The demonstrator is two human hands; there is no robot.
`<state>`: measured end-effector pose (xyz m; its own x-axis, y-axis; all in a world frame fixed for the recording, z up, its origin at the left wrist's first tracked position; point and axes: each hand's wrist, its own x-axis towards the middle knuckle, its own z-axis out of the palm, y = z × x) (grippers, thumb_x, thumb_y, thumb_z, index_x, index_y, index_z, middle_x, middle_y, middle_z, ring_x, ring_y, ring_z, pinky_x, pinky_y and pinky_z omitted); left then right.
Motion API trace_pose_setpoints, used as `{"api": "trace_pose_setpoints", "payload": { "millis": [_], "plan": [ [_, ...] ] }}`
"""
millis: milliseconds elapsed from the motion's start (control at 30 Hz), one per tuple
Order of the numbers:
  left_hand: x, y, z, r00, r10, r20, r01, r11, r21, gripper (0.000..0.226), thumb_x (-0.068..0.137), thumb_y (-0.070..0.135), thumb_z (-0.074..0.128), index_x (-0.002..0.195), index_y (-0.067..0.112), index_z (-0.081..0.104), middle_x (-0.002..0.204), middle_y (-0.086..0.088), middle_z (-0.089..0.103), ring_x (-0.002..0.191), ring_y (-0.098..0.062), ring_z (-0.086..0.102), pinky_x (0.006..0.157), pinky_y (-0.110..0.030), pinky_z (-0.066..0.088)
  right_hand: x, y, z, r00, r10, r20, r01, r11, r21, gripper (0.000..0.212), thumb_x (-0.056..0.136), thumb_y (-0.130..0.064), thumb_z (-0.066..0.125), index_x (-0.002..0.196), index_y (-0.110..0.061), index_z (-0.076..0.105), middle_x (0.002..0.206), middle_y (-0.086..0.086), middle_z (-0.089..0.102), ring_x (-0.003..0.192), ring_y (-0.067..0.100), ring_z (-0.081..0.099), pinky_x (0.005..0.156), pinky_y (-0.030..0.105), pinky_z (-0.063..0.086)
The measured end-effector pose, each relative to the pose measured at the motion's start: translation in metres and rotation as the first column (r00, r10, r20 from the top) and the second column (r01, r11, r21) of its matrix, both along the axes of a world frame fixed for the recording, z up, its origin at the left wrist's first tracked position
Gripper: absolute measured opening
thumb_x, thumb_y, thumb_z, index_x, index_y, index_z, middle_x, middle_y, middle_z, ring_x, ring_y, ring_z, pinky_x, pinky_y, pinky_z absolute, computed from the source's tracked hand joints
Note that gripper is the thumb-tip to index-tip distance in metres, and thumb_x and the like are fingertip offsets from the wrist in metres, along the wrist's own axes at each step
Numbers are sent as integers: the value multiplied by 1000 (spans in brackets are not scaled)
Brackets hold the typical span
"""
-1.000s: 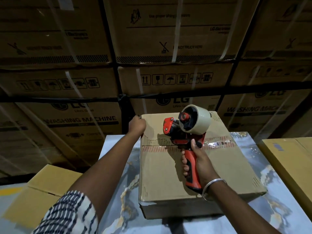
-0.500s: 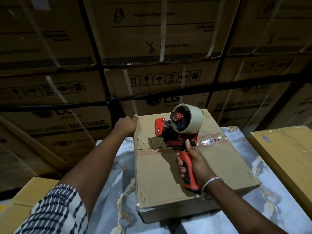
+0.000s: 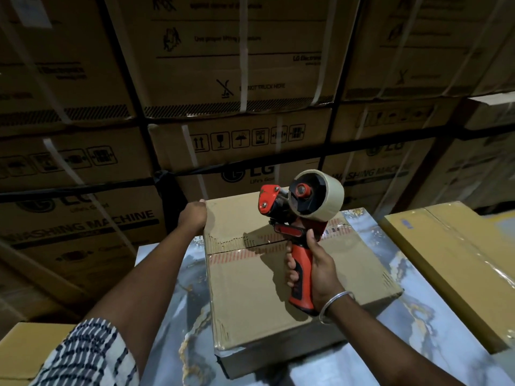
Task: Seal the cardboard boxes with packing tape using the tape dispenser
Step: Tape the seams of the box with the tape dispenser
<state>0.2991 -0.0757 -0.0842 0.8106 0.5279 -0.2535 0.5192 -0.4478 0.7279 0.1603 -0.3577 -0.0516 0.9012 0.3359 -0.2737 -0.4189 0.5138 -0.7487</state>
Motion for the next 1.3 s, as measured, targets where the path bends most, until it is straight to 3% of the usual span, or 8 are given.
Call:
{"api": "trace_pose_setpoints", "payload": {
  "millis": [233,367,533,633,700,867,1033,1300],
  "plan": [
    [-1,-5,-2,997,64,-42,-73,962,-261,64,105,54,31,141,4,49,138,-21,55,122,-42,54,96,-42,42,1,-5,3,997,-48,-59,53,995,87,53,85,-64,48,78,-13,56,58,2,48,38,11,41,38,21,37],
    [-8,-7,-2,991,0,-137,21,987,158,71,105,52,22,148,-2,37,150,-24,42,133,-45,43,107,-49,39,5,-14,5,997,-53,-52,54,998,16,53,85,-64,51,74,-12,57,57,2,47,38,12,40,38,22,35],
    [-32,-40,18,918,-341,201,152,772,617,36,94,15,47,128,4,54,131,-15,58,121,-35,54,100,-51,43,19,-43,6,1000,-21,-2,20,982,-186,55,88,-66,51,74,-13,55,61,4,45,42,15,38,41,24,31],
    [-38,-83,25,842,-382,380,224,890,397,27,99,21,51,117,10,68,116,-10,70,104,-28,65,88,-38,50,28,-64,9,998,26,57,-10,964,-265,56,86,-66,52,71,-12,53,61,6,44,41,15,37,41,24,31],
    [-38,-119,32,872,-208,443,241,970,-18,24,99,26,53,94,14,73,91,-9,74,76,-23,67,69,-33,53,34,-79,12,994,58,96,-25,949,-314,57,87,-65,53,74,-10,51,61,8,44,41,17,37,42,24,29],
    [-24,-191,56,996,25,86,50,639,-768,39,99,38,53,80,6,64,68,-8,64,52,-17,60,49,-21,45,59,-118,21,975,139,172,-69,931,-360,58,85,-66,57,86,-9,49,62,10,45,41,19,37,44,25,30],
    [-5,-231,68,996,-81,-28,10,432,-902,31,88,33,60,73,5,59,66,-10,63,59,-22,58,54,-27,52,81,-155,21,964,191,185,-119,933,-339,53,92,-61,57,96,-8,52,61,11,46,39,19,38,43,24,33],
    [26,-265,57,995,-17,-97,-82,401,-912,23,95,8,40,90,2,61,72,-11,61,59,-18,58,51,-27,59,108,-191,13,956,240,169,-193,948,-254,60,88,-62,61,75,-5,50,61,12,45,39,19,37,42,24,33]
  ]
}}
